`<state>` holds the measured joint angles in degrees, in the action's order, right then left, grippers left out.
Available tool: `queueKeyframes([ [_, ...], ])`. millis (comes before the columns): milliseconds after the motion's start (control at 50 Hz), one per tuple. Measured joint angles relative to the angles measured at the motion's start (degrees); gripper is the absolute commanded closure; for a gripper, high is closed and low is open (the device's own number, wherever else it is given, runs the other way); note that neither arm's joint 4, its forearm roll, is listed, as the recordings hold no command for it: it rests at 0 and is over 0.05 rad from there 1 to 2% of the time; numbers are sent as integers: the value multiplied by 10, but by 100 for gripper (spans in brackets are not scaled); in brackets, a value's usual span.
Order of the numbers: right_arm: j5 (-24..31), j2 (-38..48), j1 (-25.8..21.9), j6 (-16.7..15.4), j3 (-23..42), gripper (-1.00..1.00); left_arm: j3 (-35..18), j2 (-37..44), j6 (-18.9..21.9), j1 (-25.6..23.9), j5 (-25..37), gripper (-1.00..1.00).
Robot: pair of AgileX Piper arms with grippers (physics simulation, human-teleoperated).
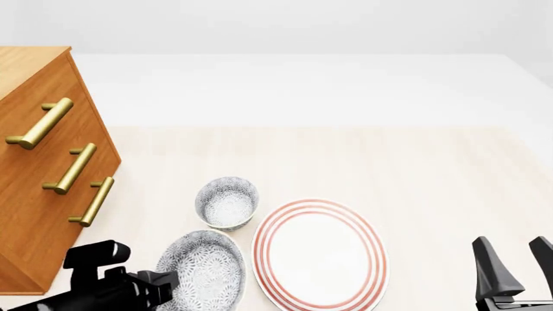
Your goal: Stack the bowl in the middle on the bowl at the back.
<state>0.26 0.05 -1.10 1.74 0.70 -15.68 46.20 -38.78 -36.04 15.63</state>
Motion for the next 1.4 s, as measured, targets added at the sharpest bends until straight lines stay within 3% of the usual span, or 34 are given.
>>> queueKeyframes([
  [340, 1, 0, -1, 0, 0, -100, -108, -34, 25, -20, 189, 100],
  [780, 1, 0, -1, 0, 1, -100, -197, -91, 10, -91, 348, 100],
  [1100, 1, 0, 0, 1, 1, -100, -222, -120, -17, -144, 407, 100],
  [1400, 1, 0, -1, 1, 1, -100, -180, -138, -48, -186, 403, 100],
])
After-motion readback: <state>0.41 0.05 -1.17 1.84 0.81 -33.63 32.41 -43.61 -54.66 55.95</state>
